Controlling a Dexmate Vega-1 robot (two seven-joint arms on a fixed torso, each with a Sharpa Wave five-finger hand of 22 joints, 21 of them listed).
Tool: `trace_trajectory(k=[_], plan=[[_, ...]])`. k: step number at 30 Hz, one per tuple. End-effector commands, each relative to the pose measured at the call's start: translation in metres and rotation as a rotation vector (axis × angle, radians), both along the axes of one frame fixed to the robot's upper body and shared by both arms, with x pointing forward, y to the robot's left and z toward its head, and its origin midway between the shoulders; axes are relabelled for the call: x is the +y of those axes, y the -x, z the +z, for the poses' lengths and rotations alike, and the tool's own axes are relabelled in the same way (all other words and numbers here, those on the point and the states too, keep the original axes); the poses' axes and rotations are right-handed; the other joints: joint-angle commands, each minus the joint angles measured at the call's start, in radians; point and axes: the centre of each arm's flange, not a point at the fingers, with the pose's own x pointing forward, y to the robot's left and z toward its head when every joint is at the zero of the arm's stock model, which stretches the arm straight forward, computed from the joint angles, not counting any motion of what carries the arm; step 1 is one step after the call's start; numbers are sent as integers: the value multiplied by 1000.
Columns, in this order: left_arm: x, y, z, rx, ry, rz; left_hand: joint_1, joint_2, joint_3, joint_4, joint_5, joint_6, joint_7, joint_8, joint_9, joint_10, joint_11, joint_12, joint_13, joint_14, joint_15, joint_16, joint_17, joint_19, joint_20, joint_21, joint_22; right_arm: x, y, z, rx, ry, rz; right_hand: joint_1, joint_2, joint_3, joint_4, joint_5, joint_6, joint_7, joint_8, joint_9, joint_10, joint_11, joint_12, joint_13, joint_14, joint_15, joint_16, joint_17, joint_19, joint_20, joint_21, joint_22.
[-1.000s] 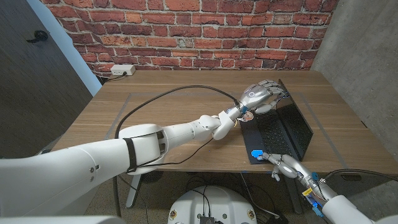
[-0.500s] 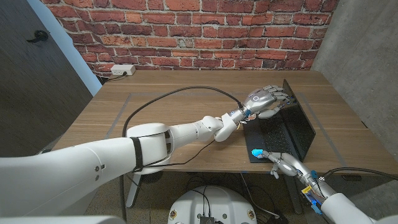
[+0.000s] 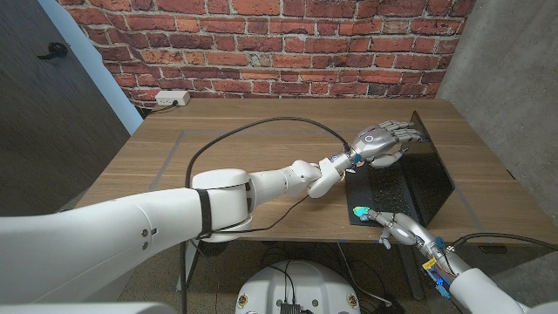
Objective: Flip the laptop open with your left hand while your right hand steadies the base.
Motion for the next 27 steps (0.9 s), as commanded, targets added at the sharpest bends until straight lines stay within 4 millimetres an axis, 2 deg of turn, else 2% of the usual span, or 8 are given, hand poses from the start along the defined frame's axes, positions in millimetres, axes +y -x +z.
trace_trajectory(k=[1, 9, 16, 22, 27], plan=[[-23, 11, 3, -4, -36, -3, 5, 8, 4, 2, 5, -24, 6, -14, 3, -27, -2, -3, 0, -28, -134, -1, 1, -19, 5, -7, 0, -2, -2, 1, 3, 5, 6, -8, -3, 5, 2, 1, 9, 5, -1, 2, 12, 3, 10, 4, 11, -23, 7, 6, -3, -66, 6, -2], [-35, 15, -3, 6, -83, -1, 8, 8, 3, 0, 5, 0, 13, -9, 3, -9, 1, 11, -2, -31, -133, 6, 0, -27, 7, -11, 0, -4, 0, 1, -5, 0, 2, -14, -5, 4, 5, 1, 9, 5, -1, 2, 12, 3, 9, 4, 14, -23, 13, 11, -4, -65, 9, -3], [-34, 13, -4, 9, -92, 8, 11, 5, 4, -2, 5, 23, 13, -4, 4, 3, -2, 19, -4, -24, -136, 12, -2, -27, 7, -11, 0, -4, -1, 1, -4, 2, -1, -19, -5, 4, 8, 2, 9, 6, -2, 2, 12, 3, 9, 4, 15, -23, 19, 15, -4, -65, 13, -5], [-23, 14, 5, 3, -55, 6, 9, 3, 4, -1, 5, 31, 9, -3, 4, 7, -5, 21, -4, -21, -136, 14, -3, -27, 7, -11, 0, -1, 0, 9, -3, 21, 10, -25, -7, 4, 11, 2, 10, 6, -1, 2, 13, 2, 9, 4, 9, -23, 20, 13, -5, -66, 19, -8], [8, 20, 17, -1, 26, -4, 6, 6, 4, 4, 5, 24, 13, -8, 4, 1, -4, 19, -5, -24, -132, 15, -2, -29, 12, -12, -1, 7, -2, 17, -18, 41, 15, -29, -7, 4, 12, 3, 10, 6, -2, 2, 13, 2, 9, 4, 14, -22, 30, 20, -7, -65, 23, -10]])
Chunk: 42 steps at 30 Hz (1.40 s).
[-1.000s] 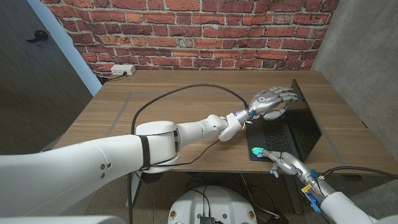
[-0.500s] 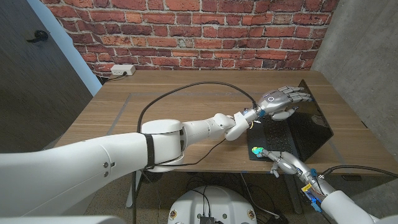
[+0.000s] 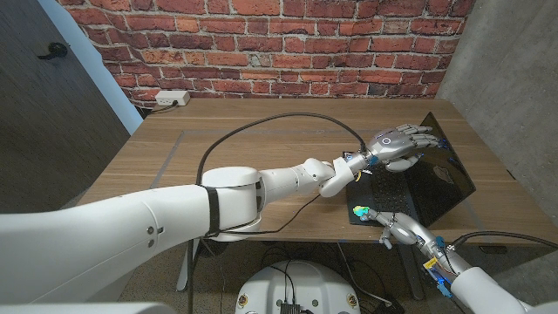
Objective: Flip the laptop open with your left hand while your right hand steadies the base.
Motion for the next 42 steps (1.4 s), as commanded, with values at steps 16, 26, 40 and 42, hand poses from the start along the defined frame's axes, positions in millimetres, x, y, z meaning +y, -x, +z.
trace_trajectory(k=[16, 26, 40, 42], plan=[[200, 33, 29, 81, 418, 97, -12, -29, -5, 1, 7, 38, -41, 3, 4, 18, -30, 14, -4, 18, -159, 14, -3, 9, -14, 0, -2, 38, 7, 53, -161, -77, 36, -76, -13, -3, 42, 2, -26, -8, -7, 0, -5, 2, 1, 7, -236, -18, -231, -240, -128, -33, 6, -30], [273, 46, 25, 118, 581, 149, -22, -32, -8, 1, 8, 75, -47, 10, 3, 48, -36, 22, -5, 34, -164, 19, -2, 19, -12, 3, -2, 47, -1, 64, -201, -178, 81, -104, -44, -5, 44, 4, -43, -2, -5, -2, -13, 15, 19, 5, -380, -3, -418, -368, -137, -36, 15, -74], [324, 55, 20, 170, 739, 205, -29, -31, -9, 4, 7, 89, -49, 10, 2, 64, -36, 24, -6, 47, -162, 23, -1, 24, -10, 5, -2, 43, -23, 80, -232, -218, 116, -127, -83, 1, 32, 6, -123, 23, -13, 1, -36, 40, 25, 4, -542, 53, -638, -526, -227, 9, -64, -205], [327, 53, 17, 185, 748, 213, -31, -33, -10, 4, 6, 90, -49, 9, 2, 65, -36, 24, -6, 48, -161, 23, -1, 24, -11, 5, -2, 42, -25, 81, -231, -223, 122, -131, -90, -1, 31, 5, -141, 27, -15, 1, -50, 42, 22, 4, -560, 65, -660, -542, -245, 21, -77, -219]])
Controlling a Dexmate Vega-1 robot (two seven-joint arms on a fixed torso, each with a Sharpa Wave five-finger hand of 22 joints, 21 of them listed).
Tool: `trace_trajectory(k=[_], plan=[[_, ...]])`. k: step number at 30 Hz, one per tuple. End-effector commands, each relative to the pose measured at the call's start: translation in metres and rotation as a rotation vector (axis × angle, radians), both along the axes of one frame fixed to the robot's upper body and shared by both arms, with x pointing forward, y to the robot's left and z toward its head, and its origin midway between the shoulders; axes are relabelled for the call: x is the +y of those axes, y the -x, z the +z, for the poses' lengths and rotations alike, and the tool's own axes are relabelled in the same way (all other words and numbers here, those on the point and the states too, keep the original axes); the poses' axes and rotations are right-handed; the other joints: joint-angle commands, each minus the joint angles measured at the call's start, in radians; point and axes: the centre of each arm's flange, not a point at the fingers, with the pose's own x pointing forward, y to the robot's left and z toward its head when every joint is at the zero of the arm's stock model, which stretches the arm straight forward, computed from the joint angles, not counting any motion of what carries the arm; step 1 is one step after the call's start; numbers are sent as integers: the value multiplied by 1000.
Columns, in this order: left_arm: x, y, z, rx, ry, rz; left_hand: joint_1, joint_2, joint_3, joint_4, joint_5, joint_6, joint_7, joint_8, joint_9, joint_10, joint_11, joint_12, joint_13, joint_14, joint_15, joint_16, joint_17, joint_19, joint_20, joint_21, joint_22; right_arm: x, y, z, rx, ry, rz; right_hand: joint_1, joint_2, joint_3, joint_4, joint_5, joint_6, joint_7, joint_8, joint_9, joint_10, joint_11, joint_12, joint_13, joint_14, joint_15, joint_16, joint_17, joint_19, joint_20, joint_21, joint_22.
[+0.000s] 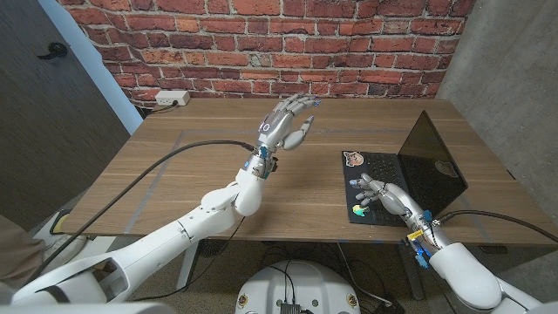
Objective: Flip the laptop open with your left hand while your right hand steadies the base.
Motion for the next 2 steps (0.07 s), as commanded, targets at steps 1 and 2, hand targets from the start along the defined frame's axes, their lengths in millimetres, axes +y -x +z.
trace_trajectory(k=[1, 2], plan=[[39, 13, -4, 37, 108, 34, -3, -6, -8, 0, 6, 10, -1, 2, 2, 9, 0, 9, 3, 14, -157, 4, 3, 8, -4, 5, 3, -1, -16, 12, -26, -43, 35, -4, -18, 2, -4, 5, -33, 5, -3, 3, -23, 4, -5, 2, -30, -71, -37, -25, -27, 4, -20, -22], [40, 13, -6, 40, 110, 38, -6, -9, -11, 1, 4, 12, -1, 1, 2, 10, 0, 9, 3, 14, -156, 4, 3, 9, -4, 5, 3, -2, -16, 12, -26, -42, 34, -5, -19, 1, -4, 5, -38, 6, -4, 3, -25, 4, -6, 2, -30, -70, -39, -27, -28, 5, -21, -25]])
